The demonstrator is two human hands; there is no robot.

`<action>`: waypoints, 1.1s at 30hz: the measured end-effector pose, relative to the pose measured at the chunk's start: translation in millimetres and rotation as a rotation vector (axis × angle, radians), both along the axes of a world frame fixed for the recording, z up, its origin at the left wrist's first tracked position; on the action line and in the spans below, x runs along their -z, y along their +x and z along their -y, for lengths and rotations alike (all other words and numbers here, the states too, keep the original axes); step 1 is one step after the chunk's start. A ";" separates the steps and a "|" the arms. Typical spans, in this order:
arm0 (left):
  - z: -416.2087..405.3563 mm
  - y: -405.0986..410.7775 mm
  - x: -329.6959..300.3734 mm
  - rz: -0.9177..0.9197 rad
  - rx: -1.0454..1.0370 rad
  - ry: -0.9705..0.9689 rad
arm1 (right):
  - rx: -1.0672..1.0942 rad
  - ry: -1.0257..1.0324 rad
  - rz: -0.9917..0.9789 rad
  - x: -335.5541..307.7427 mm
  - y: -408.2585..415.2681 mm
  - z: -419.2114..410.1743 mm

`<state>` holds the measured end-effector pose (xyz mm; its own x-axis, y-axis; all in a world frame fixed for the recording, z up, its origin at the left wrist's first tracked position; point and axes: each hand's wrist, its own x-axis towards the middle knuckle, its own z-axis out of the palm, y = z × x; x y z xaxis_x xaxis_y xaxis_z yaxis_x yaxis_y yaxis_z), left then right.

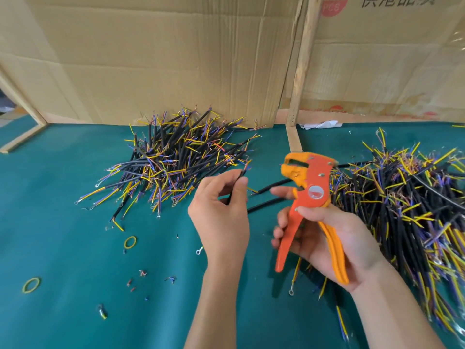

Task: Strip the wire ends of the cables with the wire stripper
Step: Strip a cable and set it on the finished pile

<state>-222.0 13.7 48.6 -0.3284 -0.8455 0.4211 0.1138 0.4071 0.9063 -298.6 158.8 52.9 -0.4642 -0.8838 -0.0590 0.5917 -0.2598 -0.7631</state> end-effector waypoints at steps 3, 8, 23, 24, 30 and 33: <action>2.7 1.4 -0.4 -0.038 0.069 0.116 | -0.072 0.094 -0.040 -0.2 7.2 6.9; 2.7 0.7 0.4 -0.008 0.139 0.128 | -0.064 0.149 -0.064 -0.5 9.1 10.6; 1.8 -0.8 0.7 0.039 0.195 0.149 | -0.047 0.146 -0.100 2.0 10.1 10.7; 1.1 -0.7 0.2 0.044 0.202 0.156 | -0.044 0.147 -0.099 2.6 10.0 10.9; -1.0 -1.4 -0.1 0.014 0.294 0.259 | -0.052 0.128 -0.094 3.9 9.4 11.9; -1.1 -2.0 1.3 0.023 0.300 0.273 | -0.046 0.116 -0.076 4.3 9.8 13.1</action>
<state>-224.0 14.8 47.4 -0.5839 -0.7907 0.1841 0.1695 0.1030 0.9801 -288.8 145.7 48.6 -0.4301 -0.8936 -0.1284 0.5404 -0.1409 -0.8295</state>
